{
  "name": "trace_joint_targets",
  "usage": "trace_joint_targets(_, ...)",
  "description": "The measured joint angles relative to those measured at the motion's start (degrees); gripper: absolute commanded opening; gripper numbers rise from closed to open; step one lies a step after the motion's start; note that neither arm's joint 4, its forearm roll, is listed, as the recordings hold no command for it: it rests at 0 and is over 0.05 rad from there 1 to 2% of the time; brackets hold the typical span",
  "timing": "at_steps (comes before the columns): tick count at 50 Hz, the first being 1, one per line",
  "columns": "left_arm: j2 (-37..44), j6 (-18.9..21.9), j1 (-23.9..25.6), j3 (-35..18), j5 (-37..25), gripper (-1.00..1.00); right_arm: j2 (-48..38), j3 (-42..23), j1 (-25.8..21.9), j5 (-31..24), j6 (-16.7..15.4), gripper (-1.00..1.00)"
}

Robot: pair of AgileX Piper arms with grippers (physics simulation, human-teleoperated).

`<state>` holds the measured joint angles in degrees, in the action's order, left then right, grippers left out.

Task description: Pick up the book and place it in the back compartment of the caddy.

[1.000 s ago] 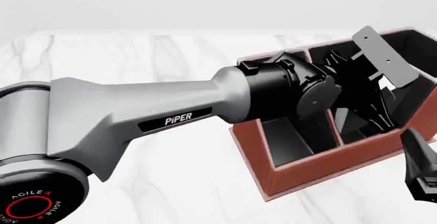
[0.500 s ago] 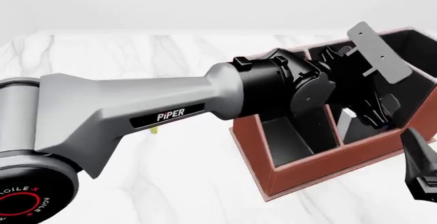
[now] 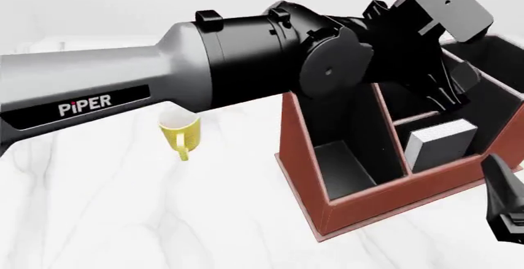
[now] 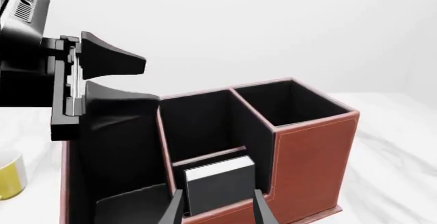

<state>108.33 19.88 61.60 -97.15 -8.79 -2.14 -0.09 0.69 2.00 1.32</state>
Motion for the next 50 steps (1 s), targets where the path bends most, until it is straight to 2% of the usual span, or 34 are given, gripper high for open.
trace_joint_targets(10, -8.50, 1.42, -3.04, 7.42, 1.85, 1.00, 1.16, -0.09, 0.06, -0.84, -0.31, 1.00)
trace_joint_targets(22, -19.18, 2.36, -8.20, 19.08, 5.78, 1.00, 1.76, -0.19, 0.09, -1.19, -0.60, 1.00)
trace_joint_targets(39, -32.89, -1.32, -17.70, 36.75, 14.76, 1.00, 1.94, -0.18, 0.30, -1.16, -1.33, 1.00)
trace_joint_targets(50, -37.26, -4.78, -21.34, 43.42, 18.93, 1.00, 1.33, -0.67, 0.70, -1.36, -1.38, 1.00)
